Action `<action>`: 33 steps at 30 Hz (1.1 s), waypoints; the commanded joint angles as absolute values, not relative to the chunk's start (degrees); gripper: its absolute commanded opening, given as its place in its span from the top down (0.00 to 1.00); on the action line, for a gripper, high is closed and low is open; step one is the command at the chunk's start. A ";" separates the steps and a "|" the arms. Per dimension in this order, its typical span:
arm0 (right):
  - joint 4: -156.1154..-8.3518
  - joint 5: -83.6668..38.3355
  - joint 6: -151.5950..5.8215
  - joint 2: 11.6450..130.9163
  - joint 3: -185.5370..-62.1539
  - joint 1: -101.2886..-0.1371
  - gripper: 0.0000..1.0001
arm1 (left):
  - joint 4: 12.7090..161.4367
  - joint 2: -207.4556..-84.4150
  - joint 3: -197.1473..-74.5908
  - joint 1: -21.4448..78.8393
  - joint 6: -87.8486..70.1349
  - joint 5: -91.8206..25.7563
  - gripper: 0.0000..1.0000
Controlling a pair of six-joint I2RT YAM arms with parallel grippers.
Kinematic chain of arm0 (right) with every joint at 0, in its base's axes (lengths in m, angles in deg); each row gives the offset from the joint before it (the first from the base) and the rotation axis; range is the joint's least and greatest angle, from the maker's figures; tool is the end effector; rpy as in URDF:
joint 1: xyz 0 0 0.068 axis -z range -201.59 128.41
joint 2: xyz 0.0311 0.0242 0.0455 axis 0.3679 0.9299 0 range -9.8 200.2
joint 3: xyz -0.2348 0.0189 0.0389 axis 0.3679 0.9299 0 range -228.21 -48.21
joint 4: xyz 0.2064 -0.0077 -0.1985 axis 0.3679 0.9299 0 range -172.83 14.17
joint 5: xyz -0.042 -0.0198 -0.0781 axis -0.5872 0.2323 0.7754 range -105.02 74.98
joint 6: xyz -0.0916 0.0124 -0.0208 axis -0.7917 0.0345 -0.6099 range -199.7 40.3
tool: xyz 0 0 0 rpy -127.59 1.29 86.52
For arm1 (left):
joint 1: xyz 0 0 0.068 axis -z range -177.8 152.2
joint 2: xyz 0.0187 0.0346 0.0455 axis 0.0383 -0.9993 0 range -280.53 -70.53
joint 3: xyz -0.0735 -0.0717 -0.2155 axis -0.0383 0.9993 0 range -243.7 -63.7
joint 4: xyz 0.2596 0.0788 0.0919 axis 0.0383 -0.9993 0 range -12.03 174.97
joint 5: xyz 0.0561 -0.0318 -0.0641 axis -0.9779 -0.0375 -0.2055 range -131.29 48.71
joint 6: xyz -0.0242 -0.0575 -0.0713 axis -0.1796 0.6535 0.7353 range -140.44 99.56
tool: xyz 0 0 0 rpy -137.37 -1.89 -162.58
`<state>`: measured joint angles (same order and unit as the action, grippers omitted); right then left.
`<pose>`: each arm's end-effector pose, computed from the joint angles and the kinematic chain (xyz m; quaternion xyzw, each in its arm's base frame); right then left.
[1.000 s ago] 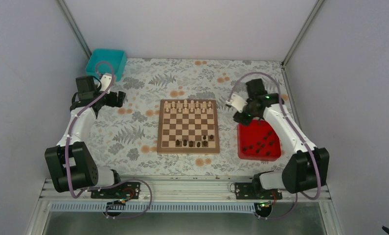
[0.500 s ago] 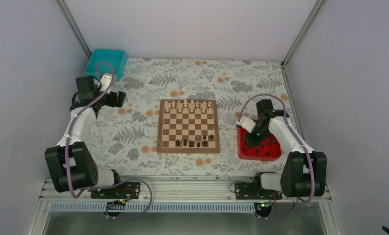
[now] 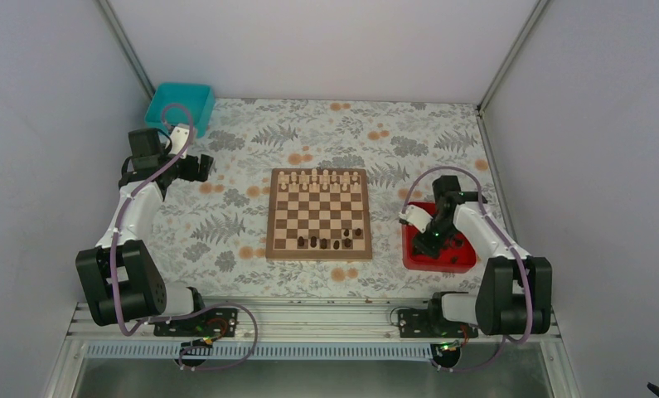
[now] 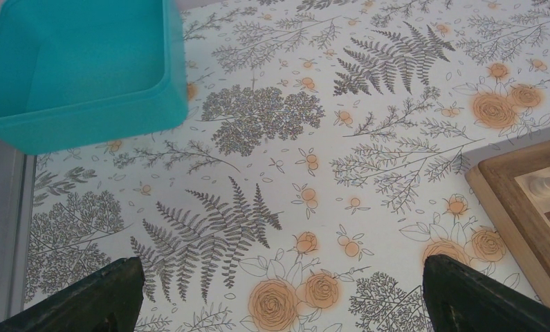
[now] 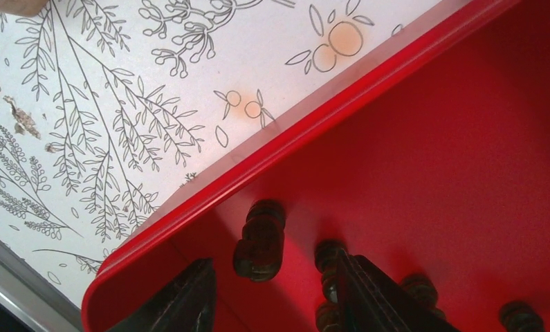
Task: Set up the chess pieces on the board
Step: Pick up the chess piece from the storage box.
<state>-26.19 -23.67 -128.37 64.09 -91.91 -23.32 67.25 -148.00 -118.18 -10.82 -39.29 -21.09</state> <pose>0.2297 0.0199 0.0901 -0.4263 0.9010 0.0581 0.0554 0.3583 0.0523 0.1852 0.1185 0.8899 -0.0406 0.4385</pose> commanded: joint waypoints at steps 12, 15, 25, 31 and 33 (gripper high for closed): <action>-29.20 -26.10 -129.45 67.36 -89.75 -22.93 0.66 | 67.64 -147.78 -118.71 -11.16 -39.44 -19.79 0.00; -29.03 -25.93 -129.62 66.51 -90.18 -22.92 0.76 | 67.58 -147.79 -118.65 -11.16 -39.46 -19.84 0.00; -19.48 -23.37 -129.58 64.11 -102.38 -23.35 0.86 | 67.60 -147.87 -118.72 -11.16 -39.42 -19.65 0.00; -16.06 -21.84 -126.98 67.39 -114.29 -31.19 0.87 | 67.40 -147.70 -118.94 -11.14 -39.34 -19.23 0.00; -15.59 -21.03 -125.33 69.87 -118.45 -35.67 0.87 | 67.35 -147.59 -118.98 -11.16 -39.33 -19.15 0.00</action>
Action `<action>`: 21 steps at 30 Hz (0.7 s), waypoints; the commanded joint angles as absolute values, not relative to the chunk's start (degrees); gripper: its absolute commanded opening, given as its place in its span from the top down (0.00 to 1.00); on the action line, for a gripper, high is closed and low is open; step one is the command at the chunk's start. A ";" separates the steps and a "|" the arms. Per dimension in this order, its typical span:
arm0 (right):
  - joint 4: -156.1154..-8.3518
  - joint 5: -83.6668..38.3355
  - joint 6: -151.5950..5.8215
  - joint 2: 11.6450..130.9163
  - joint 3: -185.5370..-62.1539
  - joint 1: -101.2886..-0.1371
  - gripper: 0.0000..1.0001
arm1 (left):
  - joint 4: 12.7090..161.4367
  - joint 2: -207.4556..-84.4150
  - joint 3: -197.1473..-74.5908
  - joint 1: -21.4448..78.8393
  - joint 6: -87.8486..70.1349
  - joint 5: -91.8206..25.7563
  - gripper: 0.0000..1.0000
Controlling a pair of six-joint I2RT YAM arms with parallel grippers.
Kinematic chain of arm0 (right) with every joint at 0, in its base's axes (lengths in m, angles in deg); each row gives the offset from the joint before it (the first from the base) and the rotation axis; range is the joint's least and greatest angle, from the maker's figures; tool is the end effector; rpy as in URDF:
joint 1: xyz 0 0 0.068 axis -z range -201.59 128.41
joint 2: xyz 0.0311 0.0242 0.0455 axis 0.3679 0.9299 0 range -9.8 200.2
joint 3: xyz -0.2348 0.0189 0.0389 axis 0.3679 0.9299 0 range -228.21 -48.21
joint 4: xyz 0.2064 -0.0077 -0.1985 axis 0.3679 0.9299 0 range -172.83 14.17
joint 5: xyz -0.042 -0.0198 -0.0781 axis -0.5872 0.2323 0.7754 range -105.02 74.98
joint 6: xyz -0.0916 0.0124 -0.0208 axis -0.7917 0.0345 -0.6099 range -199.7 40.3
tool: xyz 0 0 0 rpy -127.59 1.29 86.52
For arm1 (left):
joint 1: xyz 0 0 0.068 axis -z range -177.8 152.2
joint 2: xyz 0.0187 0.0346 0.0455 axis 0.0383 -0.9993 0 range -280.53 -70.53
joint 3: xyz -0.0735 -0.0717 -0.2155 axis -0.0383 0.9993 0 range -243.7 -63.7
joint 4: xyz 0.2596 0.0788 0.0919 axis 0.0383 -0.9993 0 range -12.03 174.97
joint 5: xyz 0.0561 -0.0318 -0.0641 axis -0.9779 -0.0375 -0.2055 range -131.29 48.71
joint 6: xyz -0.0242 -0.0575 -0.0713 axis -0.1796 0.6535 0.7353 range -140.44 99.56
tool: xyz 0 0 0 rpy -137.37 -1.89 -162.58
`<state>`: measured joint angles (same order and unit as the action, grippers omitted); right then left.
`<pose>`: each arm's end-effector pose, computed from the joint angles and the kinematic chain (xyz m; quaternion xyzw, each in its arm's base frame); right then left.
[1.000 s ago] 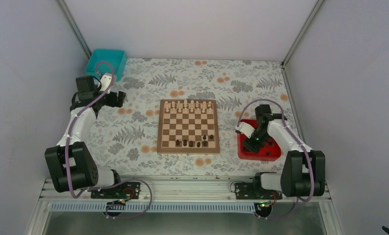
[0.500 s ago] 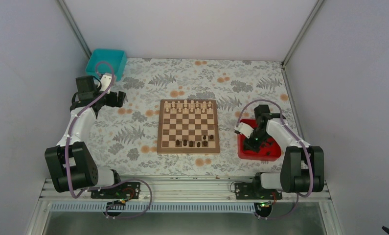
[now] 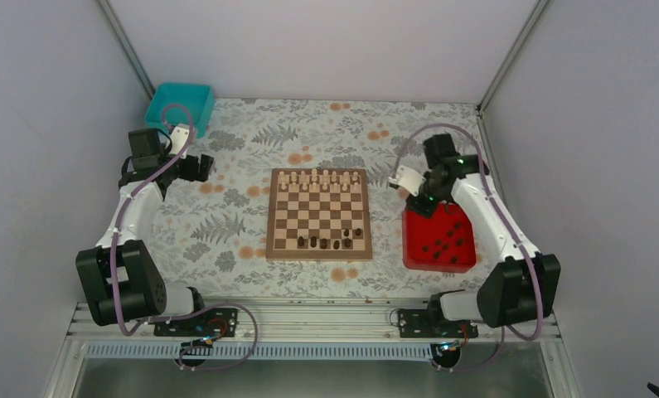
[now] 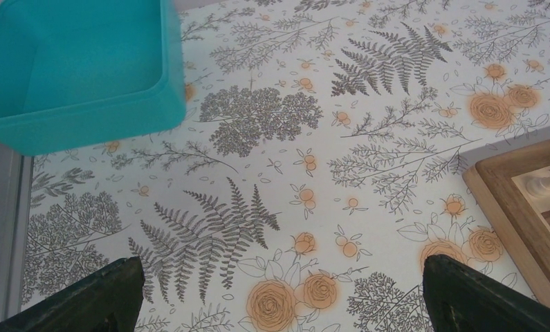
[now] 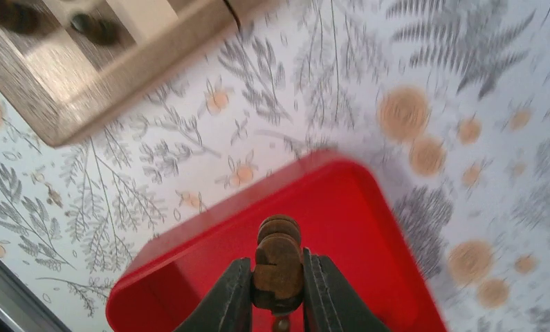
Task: Set up the chess pieces on the board
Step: Pick up the chess piece from the storage box, then place the chess piece on the chessboard.
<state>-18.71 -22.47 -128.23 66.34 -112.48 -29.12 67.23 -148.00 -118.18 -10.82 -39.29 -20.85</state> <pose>0.2778 0.0480 0.1842 -0.4724 0.8705 0.0178 0.1366 0.3582 0.0520 0.1852 0.1194 0.8896 -0.0425 0.4388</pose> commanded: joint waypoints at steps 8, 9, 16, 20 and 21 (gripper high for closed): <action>-14.63 -22.61 -122.09 84.43 -138.22 -56.20 0.87 | 67.19 -147.45 -119.15 -11.18 -39.20 -19.35 0.00; -14.66 -22.76 -122.02 87.00 -140.45 -58.39 0.87 | 67.16 -147.45 -119.16 -11.16 -39.16 -19.50 0.00; -13.83 -22.67 -122.66 101.21 -152.80 -69.76 0.87 | 67.13 -147.58 -119.08 -11.16 -39.22 -19.57 0.00; -13.58 -22.98 -122.99 106.54 -155.97 -73.04 0.87 | 67.16 -147.46 -119.07 -11.16 -39.22 -19.58 0.00; -13.57 -23.08 -123.07 107.39 -156.20 -73.60 0.87 | 67.13 -147.47 -119.03 -11.16 -39.24 -19.57 0.00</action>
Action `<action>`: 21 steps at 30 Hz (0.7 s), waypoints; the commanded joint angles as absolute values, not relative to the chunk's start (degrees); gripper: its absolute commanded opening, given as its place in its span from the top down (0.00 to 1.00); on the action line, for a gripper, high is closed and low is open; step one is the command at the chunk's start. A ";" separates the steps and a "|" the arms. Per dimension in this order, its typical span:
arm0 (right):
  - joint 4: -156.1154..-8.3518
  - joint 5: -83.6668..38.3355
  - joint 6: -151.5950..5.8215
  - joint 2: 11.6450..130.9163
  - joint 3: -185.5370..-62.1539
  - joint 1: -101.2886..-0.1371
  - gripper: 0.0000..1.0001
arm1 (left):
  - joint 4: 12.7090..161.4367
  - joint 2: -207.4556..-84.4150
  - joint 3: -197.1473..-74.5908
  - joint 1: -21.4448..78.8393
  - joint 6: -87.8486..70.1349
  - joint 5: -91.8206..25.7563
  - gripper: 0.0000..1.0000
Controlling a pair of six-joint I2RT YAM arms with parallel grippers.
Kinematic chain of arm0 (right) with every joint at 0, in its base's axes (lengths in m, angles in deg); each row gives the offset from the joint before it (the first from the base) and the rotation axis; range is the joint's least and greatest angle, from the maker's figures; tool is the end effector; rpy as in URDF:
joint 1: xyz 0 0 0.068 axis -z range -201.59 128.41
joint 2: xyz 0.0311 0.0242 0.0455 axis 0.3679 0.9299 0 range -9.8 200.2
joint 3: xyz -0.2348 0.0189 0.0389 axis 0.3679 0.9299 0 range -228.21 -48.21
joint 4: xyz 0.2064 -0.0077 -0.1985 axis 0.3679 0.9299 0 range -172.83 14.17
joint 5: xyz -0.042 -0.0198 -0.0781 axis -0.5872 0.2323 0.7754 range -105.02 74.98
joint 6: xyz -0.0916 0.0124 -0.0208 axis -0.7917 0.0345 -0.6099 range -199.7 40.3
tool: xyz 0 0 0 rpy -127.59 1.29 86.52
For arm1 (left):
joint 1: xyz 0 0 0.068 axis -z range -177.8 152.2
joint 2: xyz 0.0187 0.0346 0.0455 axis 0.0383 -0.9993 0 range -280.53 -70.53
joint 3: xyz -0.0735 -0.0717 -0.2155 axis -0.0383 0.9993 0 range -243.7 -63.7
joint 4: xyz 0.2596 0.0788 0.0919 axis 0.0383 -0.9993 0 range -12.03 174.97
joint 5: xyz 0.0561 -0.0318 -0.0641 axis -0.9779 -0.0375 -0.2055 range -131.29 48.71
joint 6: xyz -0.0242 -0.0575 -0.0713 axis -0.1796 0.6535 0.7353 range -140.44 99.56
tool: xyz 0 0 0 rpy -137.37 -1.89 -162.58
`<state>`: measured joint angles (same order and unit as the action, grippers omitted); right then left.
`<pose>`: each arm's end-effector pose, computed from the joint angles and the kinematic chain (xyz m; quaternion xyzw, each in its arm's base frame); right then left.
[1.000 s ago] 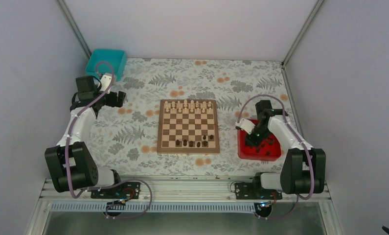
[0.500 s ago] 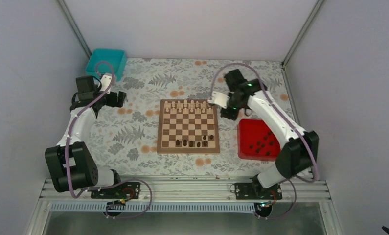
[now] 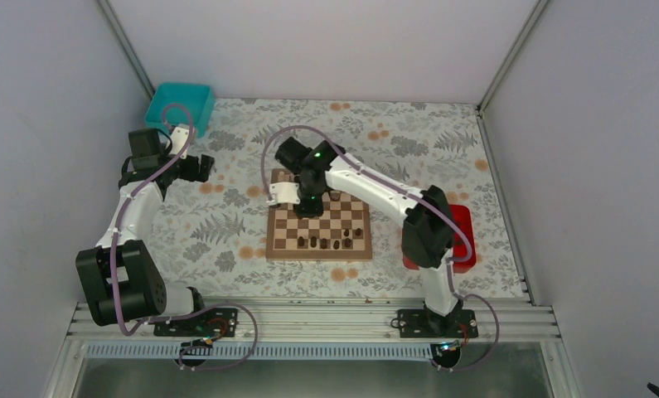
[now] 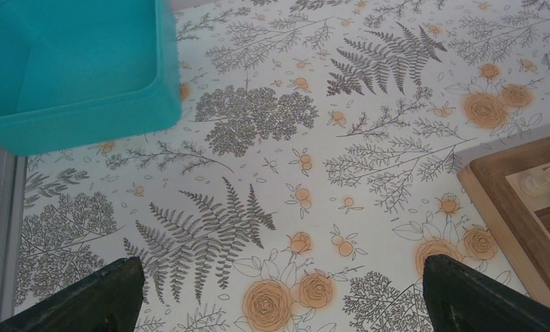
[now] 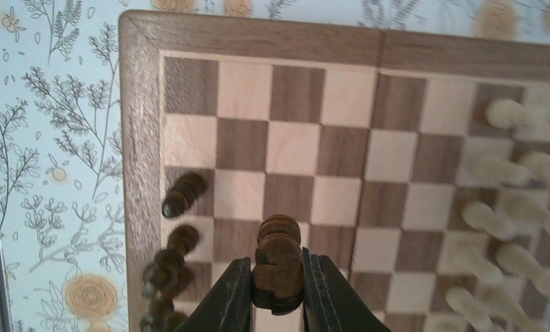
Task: Set up the chess pieces on the board
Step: Place the chess piece on the chessboard.
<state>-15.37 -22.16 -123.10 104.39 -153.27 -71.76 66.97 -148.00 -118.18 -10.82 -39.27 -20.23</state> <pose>0.2660 0.3357 0.1836 -0.7274 0.6734 0.0686 0.1127 0.3577 0.0510 0.1849 0.1210 0.8896 -0.0481 0.4378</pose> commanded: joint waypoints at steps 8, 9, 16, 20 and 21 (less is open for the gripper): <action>-14.56 -24.98 -122.79 110.73 -155.70 -77.08 0.87 | 67.31 -147.59 -118.98 -11.16 -39.25 -19.12 0.00; -14.54 -25.10 -122.79 111.10 -155.48 -77.47 0.87 | 67.30 -147.65 -118.98 -11.16 -39.25 -19.10 0.00; -14.91 -25.63 -122.72 112.87 -154.58 -79.60 0.88 | 67.42 -147.61 -118.90 -11.16 -39.33 -18.84 0.00; -14.72 -25.21 -122.68 114.11 -154.62 -80.50 0.88 | 67.40 -147.53 -118.81 -11.16 -39.33 -18.88 0.00; -14.80 -25.22 -122.72 114.40 -154.59 -80.67 0.88 | 67.45 -147.48 -118.80 -11.16 -39.33 -18.88 0.00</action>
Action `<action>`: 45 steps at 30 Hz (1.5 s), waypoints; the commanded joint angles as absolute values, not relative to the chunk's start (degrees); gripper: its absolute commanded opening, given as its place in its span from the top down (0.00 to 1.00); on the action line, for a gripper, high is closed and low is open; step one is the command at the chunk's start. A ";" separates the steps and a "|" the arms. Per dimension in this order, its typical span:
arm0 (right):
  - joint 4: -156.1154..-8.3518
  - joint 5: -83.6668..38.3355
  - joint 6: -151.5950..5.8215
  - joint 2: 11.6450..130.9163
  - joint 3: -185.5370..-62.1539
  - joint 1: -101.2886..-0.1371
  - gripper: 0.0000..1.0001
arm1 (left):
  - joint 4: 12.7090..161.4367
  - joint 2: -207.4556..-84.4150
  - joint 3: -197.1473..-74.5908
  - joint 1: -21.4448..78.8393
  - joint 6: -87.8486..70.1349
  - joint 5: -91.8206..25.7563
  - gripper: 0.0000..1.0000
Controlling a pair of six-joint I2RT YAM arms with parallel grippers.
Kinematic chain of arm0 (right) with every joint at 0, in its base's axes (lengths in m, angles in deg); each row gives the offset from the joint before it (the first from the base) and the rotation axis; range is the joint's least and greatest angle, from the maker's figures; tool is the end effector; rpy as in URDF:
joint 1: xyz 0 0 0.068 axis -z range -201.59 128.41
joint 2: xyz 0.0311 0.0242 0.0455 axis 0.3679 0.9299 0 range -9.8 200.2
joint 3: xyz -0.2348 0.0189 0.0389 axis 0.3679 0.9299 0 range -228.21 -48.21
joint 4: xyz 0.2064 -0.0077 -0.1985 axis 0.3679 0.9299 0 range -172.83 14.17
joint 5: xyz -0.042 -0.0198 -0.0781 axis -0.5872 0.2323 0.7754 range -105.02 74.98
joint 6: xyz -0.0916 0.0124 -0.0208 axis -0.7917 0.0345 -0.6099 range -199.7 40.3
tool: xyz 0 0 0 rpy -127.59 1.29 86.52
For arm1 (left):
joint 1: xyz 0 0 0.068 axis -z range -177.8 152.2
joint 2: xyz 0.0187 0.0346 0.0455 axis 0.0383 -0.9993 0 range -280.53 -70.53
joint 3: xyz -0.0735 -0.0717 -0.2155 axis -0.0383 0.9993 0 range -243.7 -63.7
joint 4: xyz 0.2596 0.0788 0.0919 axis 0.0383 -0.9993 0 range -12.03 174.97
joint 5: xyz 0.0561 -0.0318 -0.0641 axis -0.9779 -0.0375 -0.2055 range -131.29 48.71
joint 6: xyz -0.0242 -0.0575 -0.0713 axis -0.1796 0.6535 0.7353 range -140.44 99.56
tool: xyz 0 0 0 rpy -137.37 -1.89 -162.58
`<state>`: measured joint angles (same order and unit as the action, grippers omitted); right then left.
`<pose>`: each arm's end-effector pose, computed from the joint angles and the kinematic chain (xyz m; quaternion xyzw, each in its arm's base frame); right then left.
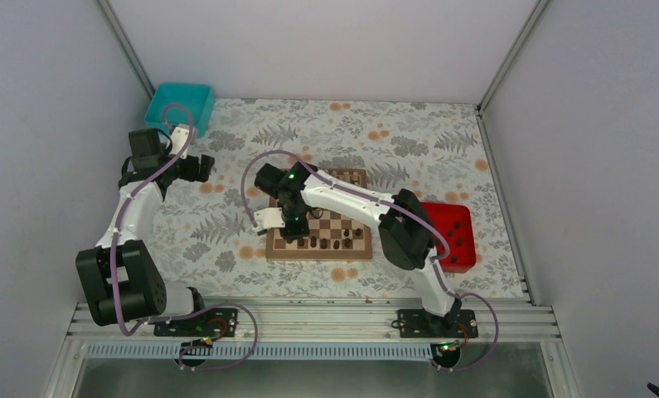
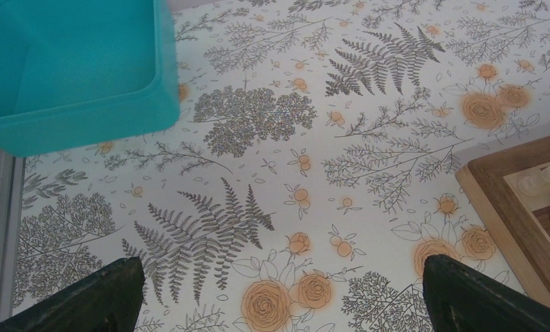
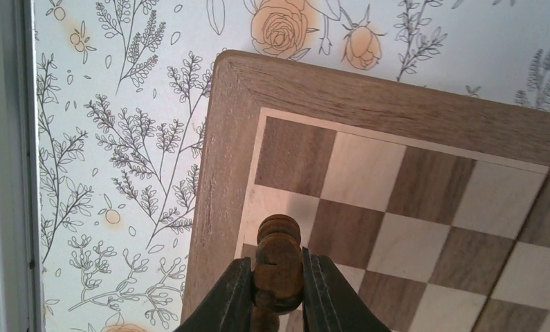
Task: Set up the chess pieces on the board
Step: Place the chess piece on the chessboard, then pick up the chess piece from the storage box.
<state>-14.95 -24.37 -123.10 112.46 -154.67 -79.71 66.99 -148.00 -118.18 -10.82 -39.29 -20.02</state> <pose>0.2189 0.3785 0.1332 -0.7736 0.6260 0.0878 0.0441 0.3577 0.0507 0.1850 0.1220 0.8892 -0.0495 0.4383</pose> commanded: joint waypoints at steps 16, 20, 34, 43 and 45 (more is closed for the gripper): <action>-15.25 -24.15 -122.69 115.44 -153.37 -80.76 0.87 | 67.65 -147.65 -118.59 -11.25 -39.42 -18.93 0.00; -15.30 -24.17 -122.72 115.14 -153.89 -80.79 0.83 | 67.74 -147.78 -118.54 -11.25 -39.42 -19.02 0.00; -13.58 -24.99 -121.07 96.60 -151.91 -67.74 0.55 | 67.66 -147.36 -118.64 -11.42 -39.33 -19.13 0.00; -15.45 -24.74 -126.76 67.31 -128.03 -33.33 0.53 | 67.42 -147.29 -118.89 -11.51 -39.33 -18.65 0.00; -14.98 -25.66 -130.22 61.93 -123.30 -24.33 0.52 | 67.31 -147.51 -118.95 -11.51 -39.33 -18.52 0.00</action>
